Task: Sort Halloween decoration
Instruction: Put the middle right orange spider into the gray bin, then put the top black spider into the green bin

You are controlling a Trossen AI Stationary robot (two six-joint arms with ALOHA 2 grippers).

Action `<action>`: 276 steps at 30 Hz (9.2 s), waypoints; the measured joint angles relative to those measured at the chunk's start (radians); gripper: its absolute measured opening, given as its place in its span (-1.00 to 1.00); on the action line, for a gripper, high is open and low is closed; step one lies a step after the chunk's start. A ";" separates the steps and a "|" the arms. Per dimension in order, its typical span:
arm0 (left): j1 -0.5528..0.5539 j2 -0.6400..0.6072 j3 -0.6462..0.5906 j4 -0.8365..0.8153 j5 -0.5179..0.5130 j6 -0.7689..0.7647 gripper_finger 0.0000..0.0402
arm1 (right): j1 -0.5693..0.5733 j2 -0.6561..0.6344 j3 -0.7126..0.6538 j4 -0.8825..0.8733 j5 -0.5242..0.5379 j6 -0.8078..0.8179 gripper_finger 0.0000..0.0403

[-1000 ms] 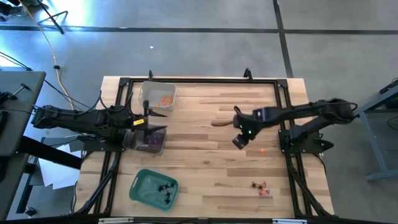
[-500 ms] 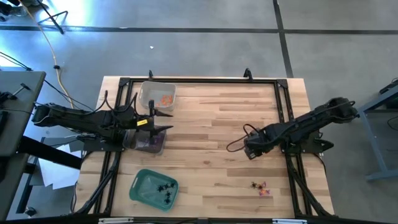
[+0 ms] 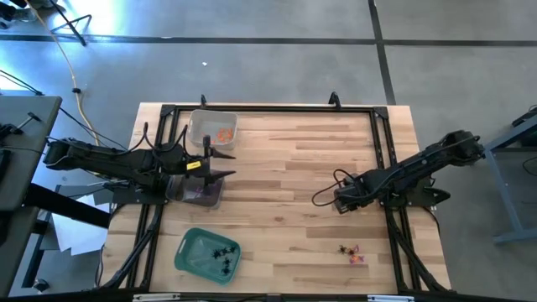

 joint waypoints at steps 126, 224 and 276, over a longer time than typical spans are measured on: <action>0.005 -0.164 0.000 -0.296 0.065 -0.056 -0.07 | -0.509 0.921 1.511 -0.346 -0.031 -1.478 -0.55; -0.008 0.603 0.186 0.607 0.271 0.034 -0.07 | 0.542 0.366 0.397 0.191 0.106 0.578 -0.59; -0.011 0.603 0.186 0.589 0.341 0.017 -0.07 | 0.472 0.422 0.398 0.284 0.055 0.388 -0.98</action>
